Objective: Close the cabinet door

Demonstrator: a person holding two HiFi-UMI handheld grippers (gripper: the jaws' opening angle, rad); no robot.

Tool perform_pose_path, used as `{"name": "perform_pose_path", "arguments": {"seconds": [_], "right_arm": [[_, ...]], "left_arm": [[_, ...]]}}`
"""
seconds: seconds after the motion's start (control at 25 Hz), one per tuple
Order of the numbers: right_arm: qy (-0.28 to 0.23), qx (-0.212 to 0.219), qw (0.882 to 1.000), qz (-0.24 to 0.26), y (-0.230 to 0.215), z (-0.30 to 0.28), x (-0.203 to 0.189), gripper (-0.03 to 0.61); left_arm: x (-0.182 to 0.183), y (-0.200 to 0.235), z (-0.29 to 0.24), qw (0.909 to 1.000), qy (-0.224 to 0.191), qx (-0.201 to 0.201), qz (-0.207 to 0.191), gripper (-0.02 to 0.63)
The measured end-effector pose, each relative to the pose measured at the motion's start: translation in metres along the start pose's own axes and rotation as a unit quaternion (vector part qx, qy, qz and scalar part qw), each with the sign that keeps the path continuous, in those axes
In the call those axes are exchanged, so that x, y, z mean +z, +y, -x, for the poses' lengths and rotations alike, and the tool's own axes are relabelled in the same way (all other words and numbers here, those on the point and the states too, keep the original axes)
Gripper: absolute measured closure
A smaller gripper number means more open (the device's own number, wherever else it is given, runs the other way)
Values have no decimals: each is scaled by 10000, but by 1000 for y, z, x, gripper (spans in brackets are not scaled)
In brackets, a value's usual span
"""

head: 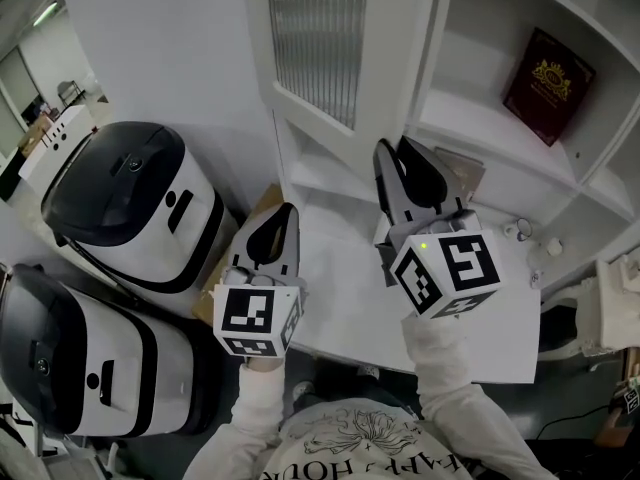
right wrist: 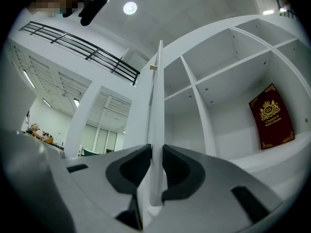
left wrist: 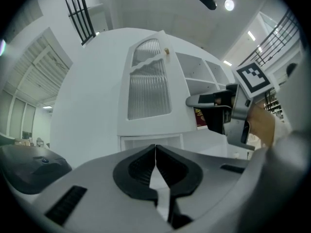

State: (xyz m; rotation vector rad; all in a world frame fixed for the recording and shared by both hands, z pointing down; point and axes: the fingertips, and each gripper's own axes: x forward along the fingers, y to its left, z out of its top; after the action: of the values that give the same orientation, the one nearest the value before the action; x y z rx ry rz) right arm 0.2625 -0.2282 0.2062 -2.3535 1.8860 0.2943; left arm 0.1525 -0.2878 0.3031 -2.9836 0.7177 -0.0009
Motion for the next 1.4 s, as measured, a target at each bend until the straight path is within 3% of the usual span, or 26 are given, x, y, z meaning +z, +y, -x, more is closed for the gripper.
{"name": "perform_pose_path", "arguments": {"seconds": [1.4], "right_arm": [[-88,196,9996,-158,-83,-33,-13,489]], "left_arm": [[20,-66,-108,9999,-98,-86,-88,609]]}}
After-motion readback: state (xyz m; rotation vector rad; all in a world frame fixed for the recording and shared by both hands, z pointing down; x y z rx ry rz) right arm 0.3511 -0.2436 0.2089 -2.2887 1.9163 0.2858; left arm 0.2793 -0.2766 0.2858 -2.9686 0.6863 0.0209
